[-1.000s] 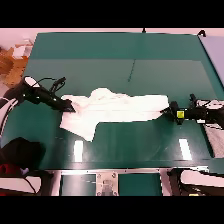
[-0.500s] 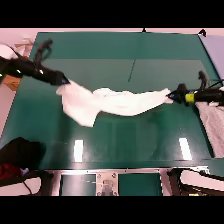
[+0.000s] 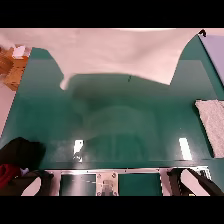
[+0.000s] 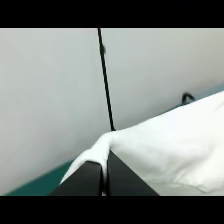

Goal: Fold the shirts.

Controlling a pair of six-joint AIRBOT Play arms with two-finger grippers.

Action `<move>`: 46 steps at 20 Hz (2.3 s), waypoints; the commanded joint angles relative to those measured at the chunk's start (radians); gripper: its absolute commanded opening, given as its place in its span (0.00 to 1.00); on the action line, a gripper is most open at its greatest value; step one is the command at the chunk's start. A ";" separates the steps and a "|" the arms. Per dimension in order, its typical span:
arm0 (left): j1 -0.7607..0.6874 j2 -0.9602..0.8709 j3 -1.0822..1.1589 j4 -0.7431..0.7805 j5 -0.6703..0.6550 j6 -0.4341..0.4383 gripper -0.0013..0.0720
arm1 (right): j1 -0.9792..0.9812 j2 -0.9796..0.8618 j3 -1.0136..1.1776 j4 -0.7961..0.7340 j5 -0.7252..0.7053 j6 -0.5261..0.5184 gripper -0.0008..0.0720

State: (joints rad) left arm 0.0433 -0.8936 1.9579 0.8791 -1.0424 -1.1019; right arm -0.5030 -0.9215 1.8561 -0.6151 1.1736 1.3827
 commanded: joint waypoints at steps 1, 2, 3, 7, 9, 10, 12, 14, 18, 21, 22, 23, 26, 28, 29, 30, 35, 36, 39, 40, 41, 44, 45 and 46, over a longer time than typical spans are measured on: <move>0.000 0.119 0.063 0.007 0.065 -0.038 0.05 | -0.053 0.124 0.097 -0.051 -0.124 0.013 0.03; 0.000 0.132 0.064 0.031 0.064 -0.070 0.05 | -0.056 0.142 0.097 -0.091 -0.124 0.013 0.03; 0.000 0.140 0.063 0.067 0.060 -0.116 0.05 | -0.056 0.148 0.097 -0.126 -0.119 0.013 0.03; 0.000 0.114 0.033 0.335 -0.027 -0.327 0.05 | -0.055 0.125 0.003 -0.158 -0.082 0.013 0.03; 0.000 0.057 -0.022 0.386 -0.106 -0.358 0.05 | -0.054 0.099 -0.136 -0.140 -0.079 0.008 0.03; 0.000 0.018 -0.063 0.377 -0.137 -0.360 0.05 | -0.054 0.082 -0.225 -0.117 -0.080 -0.017 0.03; 0.000 -0.079 -0.179 0.313 -0.161 -0.354 0.05 | -0.028 0.032 -0.407 -0.073 -0.093 -0.083 0.03; 0.000 -0.200 -0.311 0.219 -0.148 -0.291 0.05 | 0.038 -0.046 -0.582 -0.074 -0.150 -0.133 0.03; 0.000 -0.504 -0.478 0.092 -0.053 -0.189 0.05 | 0.146 -0.328 -0.776 -0.073 -0.323 -0.188 0.03; 0.000 -0.719 -0.475 0.066 0.002 -0.179 0.05 | 0.157 -0.599 -0.727 -0.045 -0.343 -0.188 0.03; 0.000 -0.761 -0.474 0.046 0.038 -0.179 0.05 | 0.156 -0.667 -0.695 -0.027 -0.341 -0.187 0.03; 0.000 -0.789 -0.474 0.024 0.094 -0.179 0.05 | 0.156 -0.728 -0.653 -0.013 -0.339 -0.187 0.03; 0.003 -0.802 -0.460 0.013 0.257 -0.180 0.05 | 0.156 -0.837 -0.504 -0.013 -0.328 -0.170 0.03; 0.006 -0.803 -0.412 0.010 0.310 -0.180 0.05 | 0.156 -0.872 -0.406 -0.013 -0.327 -0.149 0.03; 0.006 -0.803 -0.385 0.011 0.333 -0.179 0.05 | 0.156 -0.882 -0.361 -0.013 -0.327 -0.140 0.03; 0.006 -0.803 -0.364 0.011 0.349 -0.179 0.05 | 0.156 -0.888 -0.326 -0.013 -0.327 -0.134 0.03; 0.006 -0.806 -0.346 0.014 0.324 -0.160 0.05 | 0.156 -0.891 -0.283 -0.037 -0.296 -0.134 0.03; 0.006 -0.806 -0.346 0.027 0.287 -0.140 0.05 | 0.156 -0.891 -0.283 -0.067 -0.264 -0.134 0.03; 0.006 -0.806 -0.346 0.159 0.138 -0.138 0.05 | 0.156 -0.891 -0.285 -0.195 -0.149 -0.076 0.03; 0.006 -0.806 -0.347 0.201 0.093 -0.139 0.05 | 0.157 -0.890 -0.293 -0.219 -0.112 -0.068 0.03; 0.006 -0.806 -0.347 0.245 0.046 -0.139 0.05 | 0.157 -0.890 -0.308 -0.236 -0.074 -0.048 0.03; 0.006 -0.808 -0.379 0.298 -0.028 -0.137 0.05 | 0.158 -0.890 -0.371 -0.242 0.045 0.000 0.03; 0.006 -0.807 -0.394 0.317 -0.039 -0.135 0.05 | 0.158 -0.890 -0.388 -0.242 0.088 0.016 0.03; 0.006 -0.808 -0.406 0.338 -0.044 -0.136 0.05 | 0.158 -0.890 -0.399 -0.242 0.123 0.033 0.03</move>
State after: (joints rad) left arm 0.0498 -1.7004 1.5787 1.1412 -1.0122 -1.2415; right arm -0.3466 -1.8111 1.4948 -0.8356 1.1637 1.3609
